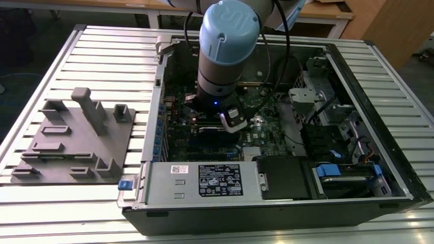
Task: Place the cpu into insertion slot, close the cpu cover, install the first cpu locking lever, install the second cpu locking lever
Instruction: 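Install the second cpu locking lever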
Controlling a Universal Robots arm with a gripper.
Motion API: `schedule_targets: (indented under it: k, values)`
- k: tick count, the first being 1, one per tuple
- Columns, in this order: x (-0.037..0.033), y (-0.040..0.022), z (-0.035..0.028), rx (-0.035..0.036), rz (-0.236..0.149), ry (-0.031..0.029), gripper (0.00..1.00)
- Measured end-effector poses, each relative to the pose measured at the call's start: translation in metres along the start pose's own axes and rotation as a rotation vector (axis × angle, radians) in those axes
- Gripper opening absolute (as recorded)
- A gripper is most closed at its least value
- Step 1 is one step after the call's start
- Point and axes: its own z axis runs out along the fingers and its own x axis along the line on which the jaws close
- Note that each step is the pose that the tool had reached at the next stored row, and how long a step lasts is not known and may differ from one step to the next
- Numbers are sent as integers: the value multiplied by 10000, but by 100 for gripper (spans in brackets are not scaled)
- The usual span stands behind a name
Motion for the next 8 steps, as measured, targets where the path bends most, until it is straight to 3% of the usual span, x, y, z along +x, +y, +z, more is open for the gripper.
schedule_targets:
  k: [8]
  values:
    - [0, 0, 0, 0, 0, 0, 11]
